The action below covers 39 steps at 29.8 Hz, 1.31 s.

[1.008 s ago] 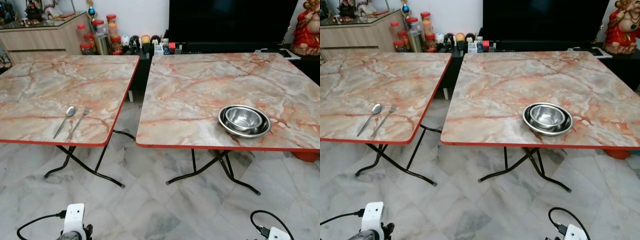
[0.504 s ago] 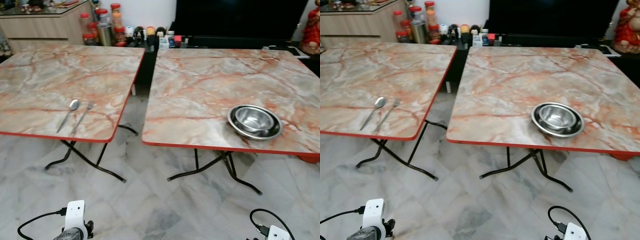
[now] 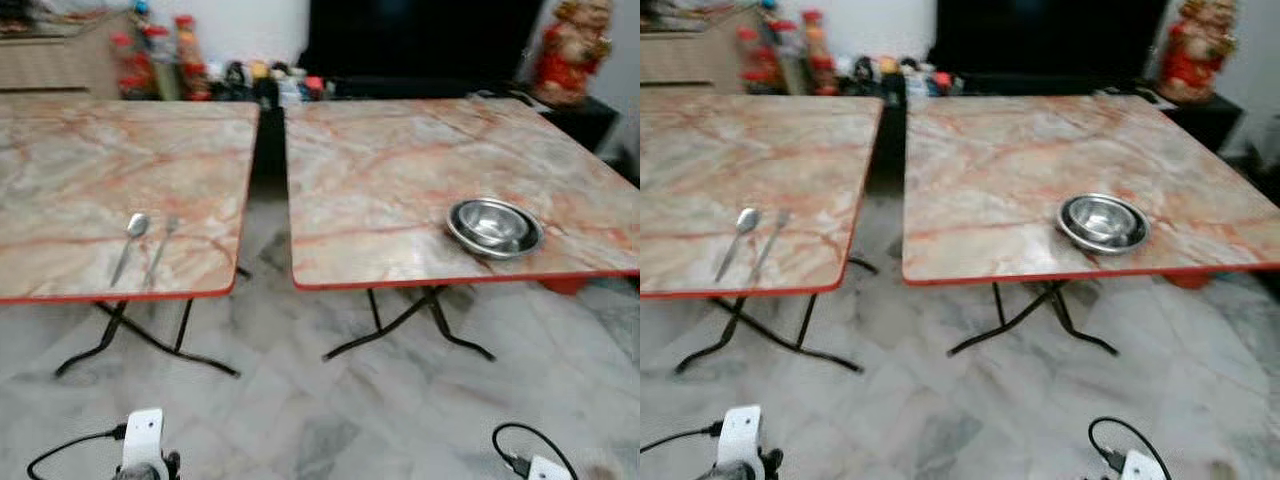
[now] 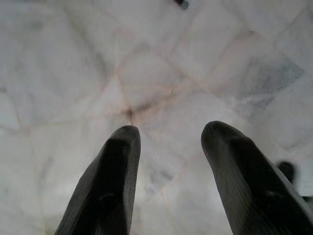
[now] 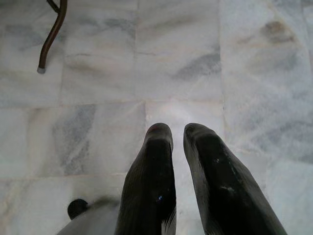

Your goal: Setting the table

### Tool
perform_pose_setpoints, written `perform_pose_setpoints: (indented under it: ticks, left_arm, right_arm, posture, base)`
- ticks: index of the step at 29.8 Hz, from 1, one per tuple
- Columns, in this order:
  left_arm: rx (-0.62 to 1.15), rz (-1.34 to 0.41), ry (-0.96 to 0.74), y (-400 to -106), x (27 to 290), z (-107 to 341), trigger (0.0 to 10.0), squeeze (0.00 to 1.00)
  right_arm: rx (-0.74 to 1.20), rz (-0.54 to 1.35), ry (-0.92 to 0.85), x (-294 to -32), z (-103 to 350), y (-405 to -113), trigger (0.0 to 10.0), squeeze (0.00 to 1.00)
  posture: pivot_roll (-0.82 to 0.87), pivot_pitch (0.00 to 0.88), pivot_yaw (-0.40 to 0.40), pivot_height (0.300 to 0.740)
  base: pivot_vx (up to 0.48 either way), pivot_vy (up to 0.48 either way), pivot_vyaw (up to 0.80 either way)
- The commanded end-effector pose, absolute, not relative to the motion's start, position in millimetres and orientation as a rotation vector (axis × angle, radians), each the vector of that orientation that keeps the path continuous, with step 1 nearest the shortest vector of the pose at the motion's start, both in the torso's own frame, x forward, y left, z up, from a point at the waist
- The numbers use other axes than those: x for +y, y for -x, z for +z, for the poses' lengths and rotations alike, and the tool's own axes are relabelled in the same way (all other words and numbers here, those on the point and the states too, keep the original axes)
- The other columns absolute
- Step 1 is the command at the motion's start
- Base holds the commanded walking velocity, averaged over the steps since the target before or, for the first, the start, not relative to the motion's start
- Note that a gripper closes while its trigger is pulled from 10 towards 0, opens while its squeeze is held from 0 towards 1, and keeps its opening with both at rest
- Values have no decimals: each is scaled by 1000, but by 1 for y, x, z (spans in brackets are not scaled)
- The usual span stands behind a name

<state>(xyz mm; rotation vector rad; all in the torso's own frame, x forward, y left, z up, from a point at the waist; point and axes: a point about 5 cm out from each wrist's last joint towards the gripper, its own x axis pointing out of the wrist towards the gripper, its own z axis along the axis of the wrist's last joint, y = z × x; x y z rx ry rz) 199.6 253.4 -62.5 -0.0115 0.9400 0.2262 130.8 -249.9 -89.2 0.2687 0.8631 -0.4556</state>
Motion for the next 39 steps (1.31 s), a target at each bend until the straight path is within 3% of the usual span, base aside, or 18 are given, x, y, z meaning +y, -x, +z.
perform_pose_setpoints:
  ticks: [1,26,31,39]
  left_arm:
    - [950,225,-4,-197,256,-63,10000,0]
    - [957,240,-14,-190,261,-65,10000,0]
    - [968,237,-13,-185,259,-68,10000,0]
    - [984,237,-12,-173,258,-74,10000,0]
  right_arm:
    - [849,-459,-269,-251,-88,-133,10000,0]
    - [847,-463,-260,-248,-89,-132,10000,0]
    - [849,-466,-254,-249,-89,-132,10000,0]
    - [851,-459,-250,-249,-89,-132,10000,0]
  posture:
    - [40,0,4,740]
    - [50,0,9,740]
    - [48,0,10,740]
    - [52,0,10,740]
  base:
    - [0,480,0]
    - [0,480,0]
    - [0,480,688]
    - [0,480,0]
